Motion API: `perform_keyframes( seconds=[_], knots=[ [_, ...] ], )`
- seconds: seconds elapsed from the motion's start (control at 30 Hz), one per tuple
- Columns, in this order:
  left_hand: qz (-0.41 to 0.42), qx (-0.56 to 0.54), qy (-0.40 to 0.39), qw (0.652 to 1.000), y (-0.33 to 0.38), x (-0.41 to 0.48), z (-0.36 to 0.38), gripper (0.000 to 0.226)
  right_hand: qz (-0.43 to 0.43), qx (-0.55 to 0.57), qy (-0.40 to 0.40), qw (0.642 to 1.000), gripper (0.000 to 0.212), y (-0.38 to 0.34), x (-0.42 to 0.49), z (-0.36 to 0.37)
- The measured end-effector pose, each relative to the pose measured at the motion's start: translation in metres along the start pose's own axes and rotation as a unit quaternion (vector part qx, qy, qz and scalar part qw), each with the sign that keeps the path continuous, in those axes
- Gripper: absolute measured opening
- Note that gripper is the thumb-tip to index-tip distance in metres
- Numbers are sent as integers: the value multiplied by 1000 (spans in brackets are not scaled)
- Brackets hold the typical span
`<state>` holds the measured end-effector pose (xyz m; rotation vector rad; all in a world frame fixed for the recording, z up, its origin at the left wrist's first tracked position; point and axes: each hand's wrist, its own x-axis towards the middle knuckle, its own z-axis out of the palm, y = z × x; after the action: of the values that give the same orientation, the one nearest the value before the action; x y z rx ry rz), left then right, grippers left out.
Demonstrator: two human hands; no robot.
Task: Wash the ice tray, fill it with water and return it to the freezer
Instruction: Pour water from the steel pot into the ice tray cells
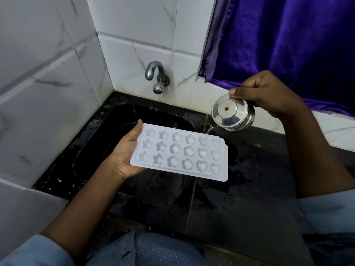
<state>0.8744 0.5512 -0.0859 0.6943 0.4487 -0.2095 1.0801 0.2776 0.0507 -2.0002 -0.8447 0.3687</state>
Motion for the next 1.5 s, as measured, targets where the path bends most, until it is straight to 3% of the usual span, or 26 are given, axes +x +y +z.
perform_keyframes(
  seconds=[0.4, 0.93, 1.5],
  knots=[
    [-10, 6, 1, 1000, -2, 0, 2, 67, -15, 12, -18, 1000, 44, 1, 6, 11],
    [-9, 8, 1, 1000, 2, -4, 1, 68, -25, 18, -17, 999, 31, -19, 16, 17],
    [-17, 5, -6, 1000, 4, -4, -1, 68, -31, 21, -21, 999, 36, -22, 22, 25]
  ],
)
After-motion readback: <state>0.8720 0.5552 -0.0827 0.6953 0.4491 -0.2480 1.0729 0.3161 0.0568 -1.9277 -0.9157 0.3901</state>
